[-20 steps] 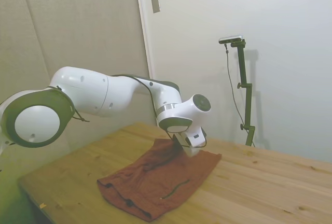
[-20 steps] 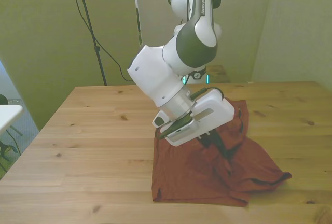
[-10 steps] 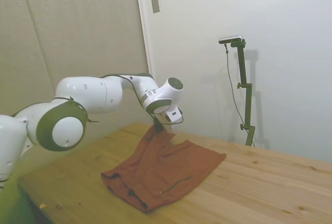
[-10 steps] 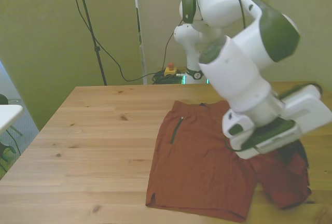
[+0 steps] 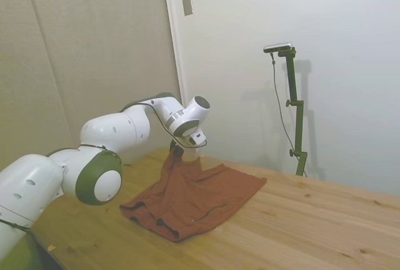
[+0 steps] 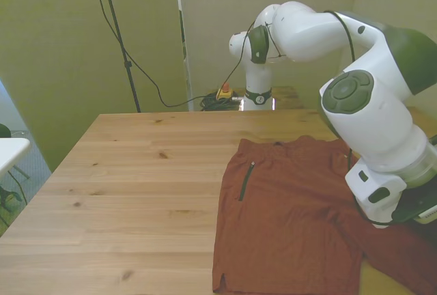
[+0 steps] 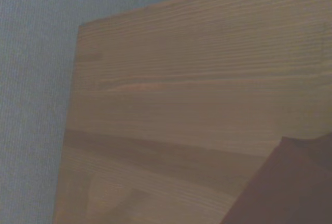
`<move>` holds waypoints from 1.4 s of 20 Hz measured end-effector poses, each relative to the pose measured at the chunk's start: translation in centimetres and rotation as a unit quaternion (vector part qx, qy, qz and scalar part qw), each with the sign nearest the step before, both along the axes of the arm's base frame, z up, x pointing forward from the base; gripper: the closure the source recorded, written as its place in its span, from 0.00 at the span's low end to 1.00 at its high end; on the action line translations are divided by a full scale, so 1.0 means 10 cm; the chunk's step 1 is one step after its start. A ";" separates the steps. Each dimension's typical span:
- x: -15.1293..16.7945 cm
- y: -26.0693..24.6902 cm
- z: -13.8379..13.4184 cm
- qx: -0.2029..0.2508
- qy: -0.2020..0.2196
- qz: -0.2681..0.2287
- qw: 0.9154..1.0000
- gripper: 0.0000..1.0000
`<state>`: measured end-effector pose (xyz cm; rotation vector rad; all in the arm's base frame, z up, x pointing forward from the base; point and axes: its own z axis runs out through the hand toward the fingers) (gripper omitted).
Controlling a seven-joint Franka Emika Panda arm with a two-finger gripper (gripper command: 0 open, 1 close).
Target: Unfold the shorts
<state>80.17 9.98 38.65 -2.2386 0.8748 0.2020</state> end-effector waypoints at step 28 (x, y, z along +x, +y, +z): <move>-1.35 -2.35 1.76 -0.348 0.022 -0.108 0.931 0.00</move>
